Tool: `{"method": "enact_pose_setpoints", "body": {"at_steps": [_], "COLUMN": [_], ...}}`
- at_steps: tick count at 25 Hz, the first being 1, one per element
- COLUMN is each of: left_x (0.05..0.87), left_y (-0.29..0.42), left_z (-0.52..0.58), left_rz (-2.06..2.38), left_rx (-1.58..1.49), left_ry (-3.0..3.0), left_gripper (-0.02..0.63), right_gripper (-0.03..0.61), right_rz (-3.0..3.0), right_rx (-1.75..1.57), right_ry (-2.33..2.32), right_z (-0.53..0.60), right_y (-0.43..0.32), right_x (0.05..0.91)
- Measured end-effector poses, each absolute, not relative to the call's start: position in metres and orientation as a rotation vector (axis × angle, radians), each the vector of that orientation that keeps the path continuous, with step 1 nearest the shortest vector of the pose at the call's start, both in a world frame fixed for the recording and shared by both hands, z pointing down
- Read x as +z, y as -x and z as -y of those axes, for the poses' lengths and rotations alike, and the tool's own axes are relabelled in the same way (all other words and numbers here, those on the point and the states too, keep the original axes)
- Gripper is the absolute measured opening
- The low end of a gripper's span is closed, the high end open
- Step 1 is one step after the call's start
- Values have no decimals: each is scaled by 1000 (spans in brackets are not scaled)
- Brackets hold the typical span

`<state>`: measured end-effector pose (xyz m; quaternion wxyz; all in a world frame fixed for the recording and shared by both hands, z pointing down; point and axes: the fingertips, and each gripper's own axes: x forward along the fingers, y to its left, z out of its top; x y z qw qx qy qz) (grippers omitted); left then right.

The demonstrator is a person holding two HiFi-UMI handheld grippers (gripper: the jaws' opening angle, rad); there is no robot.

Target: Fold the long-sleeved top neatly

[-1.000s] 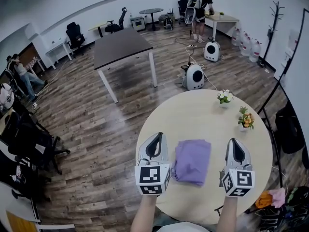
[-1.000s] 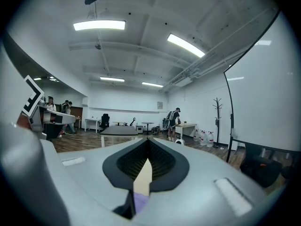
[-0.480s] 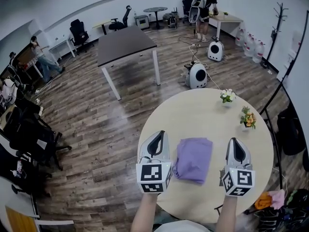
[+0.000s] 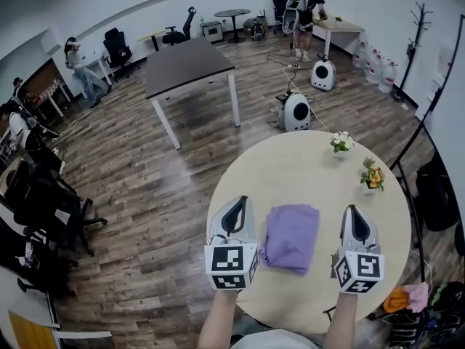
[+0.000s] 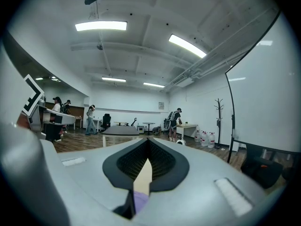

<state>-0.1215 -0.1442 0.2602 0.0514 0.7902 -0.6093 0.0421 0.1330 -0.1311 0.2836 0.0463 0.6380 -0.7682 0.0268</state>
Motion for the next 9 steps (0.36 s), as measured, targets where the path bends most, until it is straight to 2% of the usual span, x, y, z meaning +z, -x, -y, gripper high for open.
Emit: {"method": "enact_pose_setpoints", "body": {"at_steps": [9], "left_x": [256], "left_y": [119], "left_z": [140], "left_rz": [1844], "left_rx": [125], "left_ry": [-2419], "left_gripper": [110], "right_gripper": [25], "right_rz": [2356], "right_rx": [86], "right_ry": [-1945], "right_z": [126], "right_y": [-130], "right_x": [281]}}
